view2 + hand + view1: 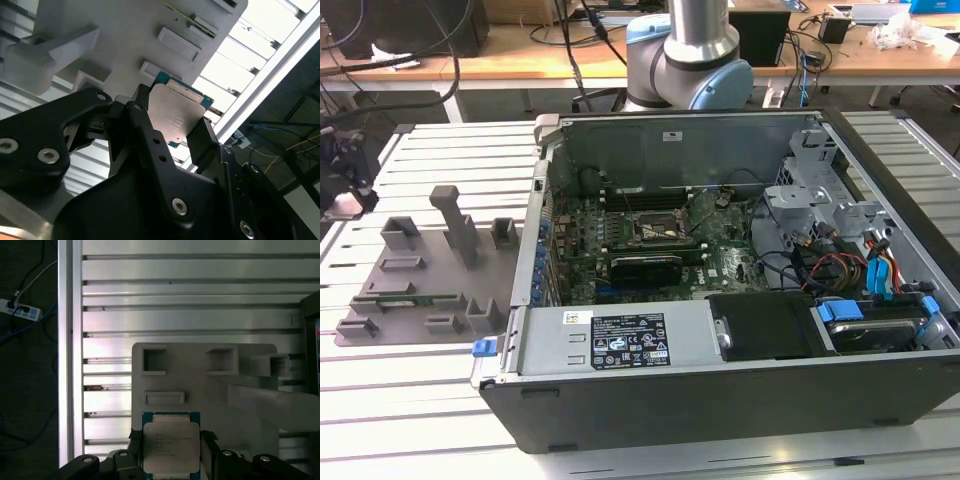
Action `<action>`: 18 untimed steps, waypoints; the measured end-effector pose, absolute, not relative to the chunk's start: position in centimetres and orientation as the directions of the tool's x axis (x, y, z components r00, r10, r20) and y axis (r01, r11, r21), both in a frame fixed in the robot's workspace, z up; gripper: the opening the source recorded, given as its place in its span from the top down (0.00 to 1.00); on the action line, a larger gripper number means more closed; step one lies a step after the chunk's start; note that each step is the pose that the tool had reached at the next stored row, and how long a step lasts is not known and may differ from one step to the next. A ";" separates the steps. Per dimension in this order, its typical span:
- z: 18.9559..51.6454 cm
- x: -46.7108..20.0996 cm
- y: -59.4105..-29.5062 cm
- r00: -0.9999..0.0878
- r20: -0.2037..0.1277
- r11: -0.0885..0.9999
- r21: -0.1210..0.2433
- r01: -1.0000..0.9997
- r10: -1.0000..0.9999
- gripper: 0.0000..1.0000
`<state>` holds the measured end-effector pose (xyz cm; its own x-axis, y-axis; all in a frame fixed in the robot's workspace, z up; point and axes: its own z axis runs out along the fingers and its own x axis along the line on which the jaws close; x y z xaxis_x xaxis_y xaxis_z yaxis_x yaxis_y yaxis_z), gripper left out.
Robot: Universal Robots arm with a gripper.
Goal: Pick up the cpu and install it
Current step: 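Pick up the cpu and move it towards the insertion slot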
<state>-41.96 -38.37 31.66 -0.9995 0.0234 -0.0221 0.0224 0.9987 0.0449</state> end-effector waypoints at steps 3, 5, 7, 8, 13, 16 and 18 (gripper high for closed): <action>32.3 -42.0 -38.3 -0.999 -0.022 0.999 0.045 0.022 0.023 0.45; 33.0 -42.0 -38.3 -0.999 -0.022 0.999 0.045 0.022 0.023 0.45; 33.4 -42.0 -38.3 -0.999 -0.022 0.999 0.045 0.022 0.023 0.45; 33.7 -42.0 -38.3 -0.999 -0.022 0.999 0.045 0.022 0.023 0.45; 34.8 -42.0 -38.2 -0.999 -0.022 0.999 0.045 0.022 0.023 0.45; 35.4 -42.0 -38.2 -0.999 -0.022 0.999 0.045 0.022 0.023 0.45; 36.1 -42.0 -38.2 -0.999 -0.022 0.999 0.045 0.022 0.023 0.45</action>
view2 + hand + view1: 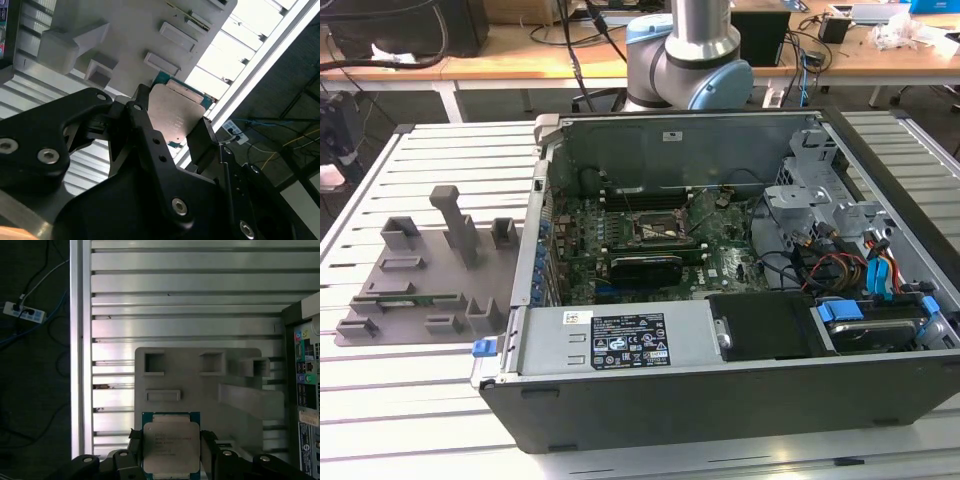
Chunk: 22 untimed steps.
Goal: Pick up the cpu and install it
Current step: 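Pick up the cpu and move it towards the insertion slot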
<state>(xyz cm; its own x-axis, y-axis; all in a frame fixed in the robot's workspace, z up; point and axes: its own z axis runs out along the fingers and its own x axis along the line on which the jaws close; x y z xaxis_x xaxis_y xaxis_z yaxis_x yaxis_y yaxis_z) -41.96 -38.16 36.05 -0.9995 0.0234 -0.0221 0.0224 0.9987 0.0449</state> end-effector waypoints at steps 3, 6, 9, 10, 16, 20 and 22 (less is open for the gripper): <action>36.9 -42.0 -38.1 -0.999 -0.022 0.999 0.045 0.022 0.023 0.45; 37.8 -42.0 -38.1 -0.999 -0.022 0.999 0.045 0.022 0.023 0.45; 38.8 -42.0 -38.0 -0.999 -0.022 0.999 0.045 0.022 0.023 0.45; 39.0 -42.0 -38.0 -0.999 -0.022 0.999 0.045 0.022 0.023 0.45; 40.2 -42.0 -37.9 -0.999 -0.022 0.999 0.045 0.022 0.023 0.45; 40.8 -42.0 -37.9 -0.999 -0.022 0.999 0.045 0.022 0.023 0.45; 41.5 -42.0 -37.9 -0.999 -0.022 0.999 0.045 0.022 0.023 0.45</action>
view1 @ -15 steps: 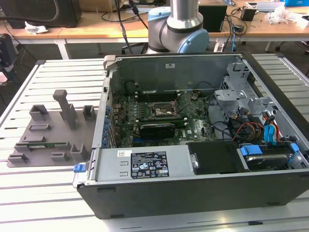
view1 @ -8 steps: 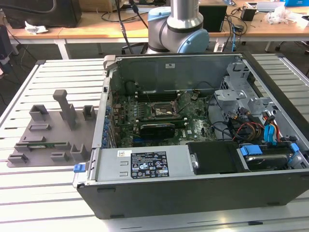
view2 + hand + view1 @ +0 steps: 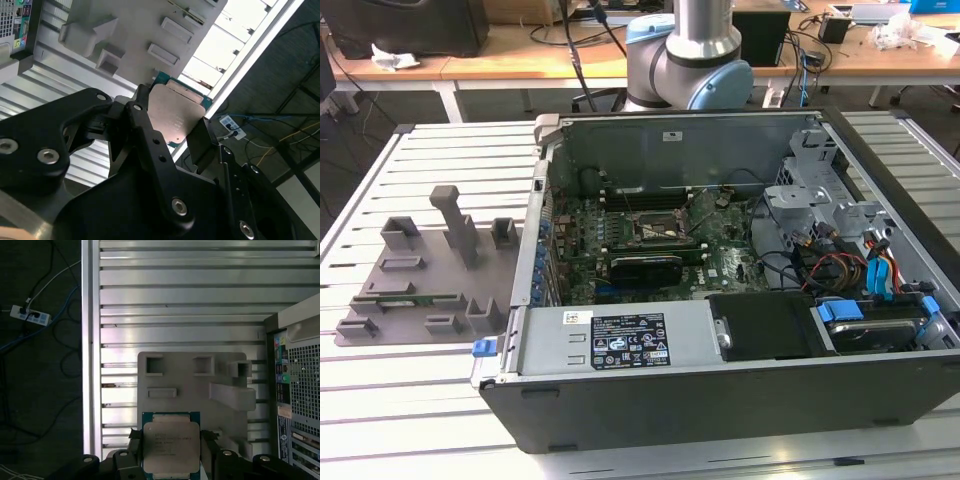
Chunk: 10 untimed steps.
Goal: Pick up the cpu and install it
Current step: 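Pick up the cpu and move it towards the insertion slot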
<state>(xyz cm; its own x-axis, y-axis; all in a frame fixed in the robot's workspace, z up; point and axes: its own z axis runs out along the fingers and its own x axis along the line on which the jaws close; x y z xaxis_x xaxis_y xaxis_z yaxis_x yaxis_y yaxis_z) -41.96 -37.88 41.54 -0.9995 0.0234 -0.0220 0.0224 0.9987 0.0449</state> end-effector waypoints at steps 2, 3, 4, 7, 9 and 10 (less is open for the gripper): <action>41.9 -42.0 -37.9 -0.999 -0.022 0.999 0.045 0.022 0.023 0.45; 42.1 -42.0 -37.9 -0.999 -0.022 0.999 0.045 0.022 0.023 0.45; 42.3 -42.0 -37.9 -0.999 -0.022 0.999 0.045 0.022 0.023 0.45; 43.0 -42.0 -37.8 -0.999 -0.022 0.999 0.045 0.022 0.023 0.45; 43.5 -42.0 -37.8 -0.999 -0.022 0.999 0.045 0.022 0.023 0.45; 43.6 -42.0 -37.8 -0.999 -0.022 0.999 0.045 0.022 0.023 0.45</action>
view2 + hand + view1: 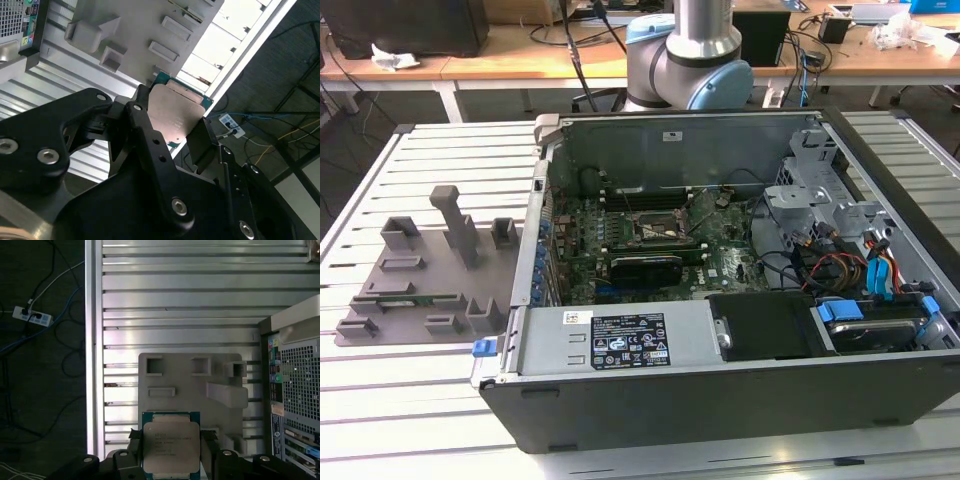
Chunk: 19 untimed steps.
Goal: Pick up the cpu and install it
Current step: 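Pick up the cpu and move it towards the insertion slot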
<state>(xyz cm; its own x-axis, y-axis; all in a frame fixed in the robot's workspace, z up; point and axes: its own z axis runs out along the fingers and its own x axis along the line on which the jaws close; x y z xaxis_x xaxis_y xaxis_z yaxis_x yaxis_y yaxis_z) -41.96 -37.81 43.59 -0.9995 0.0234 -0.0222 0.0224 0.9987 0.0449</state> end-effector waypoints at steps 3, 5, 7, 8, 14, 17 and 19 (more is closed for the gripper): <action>43.6 -42.0 -37.8 -0.999 -0.022 0.999 0.045 0.022 0.023 0.45; 43.6 -41.9 -37.8 -0.999 -0.022 0.999 0.045 0.023 0.024 0.45; 43.6 -41.4 -37.8 -0.999 -0.022 0.999 0.045 0.022 0.023 0.45; 43.6 -41.2 -37.8 -0.999 -0.022 0.999 0.045 0.022 0.023 0.45; 43.6 -39.3 -37.8 -0.999 -0.022 0.999 0.045 0.022 0.023 0.45; 43.6 -38.2 -37.8 -0.999 -0.022 0.999 0.045 0.022 0.023 0.45; 43.6 -37.1 -37.8 -0.999 -0.022 0.999 0.045 0.022 0.023 0.45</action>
<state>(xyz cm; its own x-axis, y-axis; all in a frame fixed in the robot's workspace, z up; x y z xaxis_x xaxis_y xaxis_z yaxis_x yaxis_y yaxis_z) -37.09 -37.81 43.61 -0.9995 0.0234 -0.0221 0.0224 0.9987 0.0450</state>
